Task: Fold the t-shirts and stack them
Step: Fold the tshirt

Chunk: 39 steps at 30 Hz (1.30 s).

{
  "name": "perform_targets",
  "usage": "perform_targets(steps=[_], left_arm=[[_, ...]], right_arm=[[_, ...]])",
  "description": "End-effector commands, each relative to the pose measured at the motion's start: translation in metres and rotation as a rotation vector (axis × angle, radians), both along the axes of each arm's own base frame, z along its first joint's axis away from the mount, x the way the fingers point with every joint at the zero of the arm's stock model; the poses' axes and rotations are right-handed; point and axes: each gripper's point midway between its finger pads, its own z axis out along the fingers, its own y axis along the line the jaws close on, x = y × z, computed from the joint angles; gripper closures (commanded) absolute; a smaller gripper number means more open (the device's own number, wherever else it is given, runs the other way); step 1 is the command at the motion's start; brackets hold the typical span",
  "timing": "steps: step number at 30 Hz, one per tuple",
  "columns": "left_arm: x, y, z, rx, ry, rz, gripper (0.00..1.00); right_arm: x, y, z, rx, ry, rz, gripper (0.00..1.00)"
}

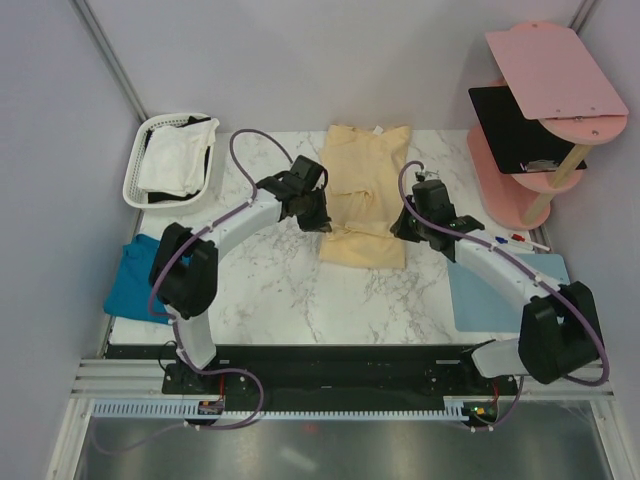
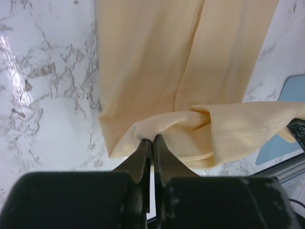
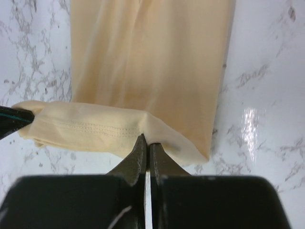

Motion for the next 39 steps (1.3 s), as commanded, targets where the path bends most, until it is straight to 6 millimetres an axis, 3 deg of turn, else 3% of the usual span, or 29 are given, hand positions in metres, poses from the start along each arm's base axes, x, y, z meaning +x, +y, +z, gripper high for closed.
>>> perform_targets(steps=[1,7,8,10,11,13,14,15,16,17,18,19,20,21,22,23,24,25,27,28,30,31,33,34,35,37,39], left_arm=[[0.030,-0.005,0.003,0.004,-0.025,-0.072,0.98],[0.066,-0.007,-0.018,0.011,0.000,-0.088,0.98],[0.075,-0.006,-0.015,0.009,-0.016,-0.085,0.98],[0.083,-0.005,-0.025,0.016,-0.001,-0.087,0.98],[0.093,-0.006,-0.021,0.007,-0.019,-0.083,0.98],[0.099,-0.006,-0.030,0.005,-0.001,-0.088,0.98],[0.107,-0.006,-0.024,-0.006,-0.017,-0.084,0.98],[0.109,-0.007,-0.024,-0.013,-0.013,-0.090,0.95],[0.113,-0.007,-0.031,-0.015,-0.004,-0.095,0.89],[0.124,-0.006,-0.020,-0.032,-0.032,-0.096,0.65],[0.127,-0.005,-0.018,-0.035,-0.038,-0.096,0.42],[0.132,-0.002,-0.010,-0.035,-0.058,-0.085,0.28],[0.136,0.002,-0.003,-0.027,-0.081,-0.074,0.01],[0.139,0.007,0.003,-0.004,-0.106,-0.059,0.00],[0.138,0.010,0.008,0.006,-0.123,-0.068,0.00],[0.133,0.013,0.019,0.007,-0.140,-0.070,0.00],[0.131,0.017,0.022,0.020,-0.149,-0.062,0.00],[0.122,0.022,0.014,0.029,-0.132,-0.062,0.00],[0.111,0.026,0.026,0.014,-0.152,-0.056,0.00],[0.095,0.031,0.007,0.021,-0.099,-0.053,0.00],[0.087,0.030,0.015,-0.019,-0.130,-0.049,0.03],[0.072,0.035,-0.006,-0.019,-0.076,-0.043,0.04],[0.062,0.032,-0.006,-0.064,-0.080,-0.039,0.08],[0.048,0.035,-0.024,-0.065,-0.040,-0.044,0.09],[0.047,0.033,-0.025,-0.088,-0.051,-0.045,0.12],[0.031,0.033,-0.041,-0.110,-0.003,-0.042,0.15],[0.026,0.029,-0.045,-0.143,-0.001,-0.038,0.16]], right_arm=[[0.054,-0.011,0.018,-0.052,-0.104,-0.062,1.00],[0.092,-0.022,-0.006,-0.056,-0.064,-0.106,1.00],[0.097,-0.023,-0.018,-0.067,-0.042,-0.106,1.00],[0.109,-0.021,-0.020,-0.064,-0.051,-0.108,1.00],[0.113,-0.021,-0.034,-0.075,-0.025,-0.104,0.99],[0.128,-0.020,-0.032,-0.073,-0.039,-0.113,0.98],[0.132,-0.020,-0.041,-0.080,-0.027,-0.113,0.97],[0.143,-0.019,-0.035,-0.078,-0.049,-0.117,0.97],[0.150,-0.020,-0.034,-0.084,-0.060,-0.124,0.94],[0.156,-0.023,-0.039,-0.105,-0.059,-0.140,0.89],[0.165,-0.025,-0.028,-0.112,-0.089,-0.153,0.81],[0.169,-0.028,-0.024,-0.123,-0.107,-0.164,0.64],[0.173,-0.030,-0.010,-0.125,-0.148,-0.173,0.54],[0.171,-0.038,-0.006,-0.148,-0.166,-0.196,0.43],[0.171,-0.040,0.005,-0.148,-0.203,-0.208,0.21],[0.167,-0.043,0.030,-0.136,-0.259,-0.222,0.09],[0.157,-0.052,0.028,-0.152,-0.259,-0.246,0.02],[0.151,-0.053,0.051,-0.136,-0.312,-0.251,0.02],[0.136,-0.057,0.047,-0.134,-0.297,-0.257,0.02],[0.127,-0.058,0.050,-0.123,-0.289,-0.256,0.02],[0.113,-0.057,0.033,-0.113,-0.231,-0.236,0.02],[0.104,-0.052,0.023,-0.090,-0.186,-0.214,0.02],[0.086,-0.049,-0.003,-0.073,-0.106,-0.194,0.02],[0.078,-0.043,-0.011,-0.047,-0.077,-0.168,0.03],[0.065,-0.044,-0.029,-0.034,-0.027,-0.174,0.04],[0.053,-0.042,-0.039,-0.010,-0.004,-0.176,0.08],[0.038,-0.044,-0.056,0.007,0.029,-0.194,0.09]])
